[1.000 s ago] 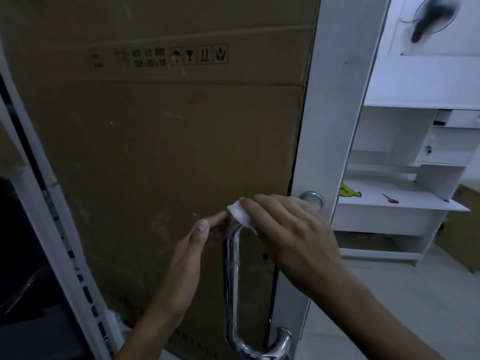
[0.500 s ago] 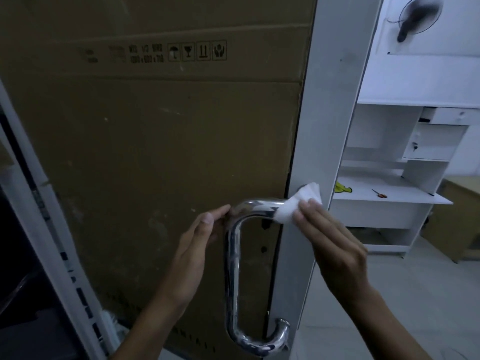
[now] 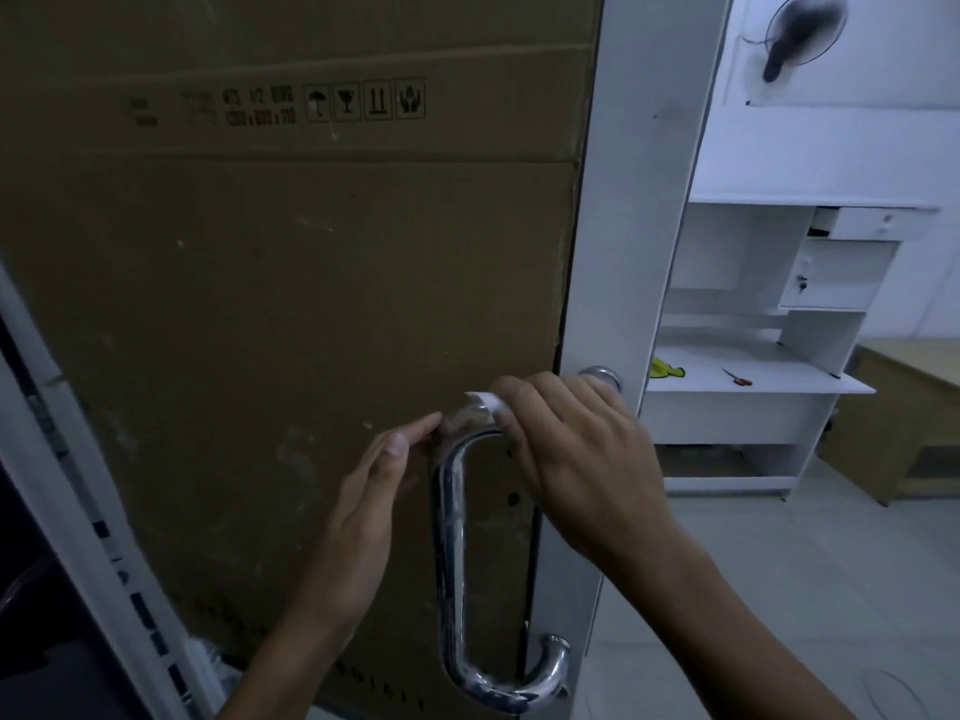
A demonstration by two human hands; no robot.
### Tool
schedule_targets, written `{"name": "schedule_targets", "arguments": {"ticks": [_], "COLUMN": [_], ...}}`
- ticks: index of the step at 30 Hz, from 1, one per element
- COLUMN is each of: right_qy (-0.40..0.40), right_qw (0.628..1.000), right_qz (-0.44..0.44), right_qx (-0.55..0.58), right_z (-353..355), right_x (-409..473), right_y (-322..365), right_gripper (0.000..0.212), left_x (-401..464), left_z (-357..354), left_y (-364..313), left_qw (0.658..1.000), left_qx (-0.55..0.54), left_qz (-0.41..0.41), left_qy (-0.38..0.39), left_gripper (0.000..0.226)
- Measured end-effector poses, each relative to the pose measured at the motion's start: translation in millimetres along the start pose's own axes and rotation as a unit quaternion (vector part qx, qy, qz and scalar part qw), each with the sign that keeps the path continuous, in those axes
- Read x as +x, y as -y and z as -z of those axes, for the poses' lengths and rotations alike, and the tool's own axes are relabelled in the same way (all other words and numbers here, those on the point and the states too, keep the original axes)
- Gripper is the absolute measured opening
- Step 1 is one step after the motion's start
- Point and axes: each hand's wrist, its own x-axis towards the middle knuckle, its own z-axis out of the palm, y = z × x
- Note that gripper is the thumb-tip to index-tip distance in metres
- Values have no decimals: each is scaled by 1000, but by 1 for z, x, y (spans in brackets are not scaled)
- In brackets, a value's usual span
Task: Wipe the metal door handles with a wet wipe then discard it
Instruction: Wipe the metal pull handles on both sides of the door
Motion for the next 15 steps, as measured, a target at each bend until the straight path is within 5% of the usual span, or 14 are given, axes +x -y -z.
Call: {"name": "schedule_targets", "arguments": {"ticks": [8, 12, 15], "right_qy": [2, -79, -167], "right_qw": [993, 978, 934], "right_qz": [-59, -79, -175], "right_qx": [102, 178, 264], "right_z": [2, -9, -21], "right_x": [-9, -23, -39], "right_y": [-33, -37, -22], "right_gripper": [48, 45, 42], "left_x": [0, 1, 1], "left_z": [3, 7, 7], "left_y": [0, 2, 1], "left_qw": [1000, 1000, 1000], "left_qx": [13, 19, 13], "left_qz": [12, 15, 6], "left_qy": [5, 15, 15], "left_gripper": [65, 67, 64]}}
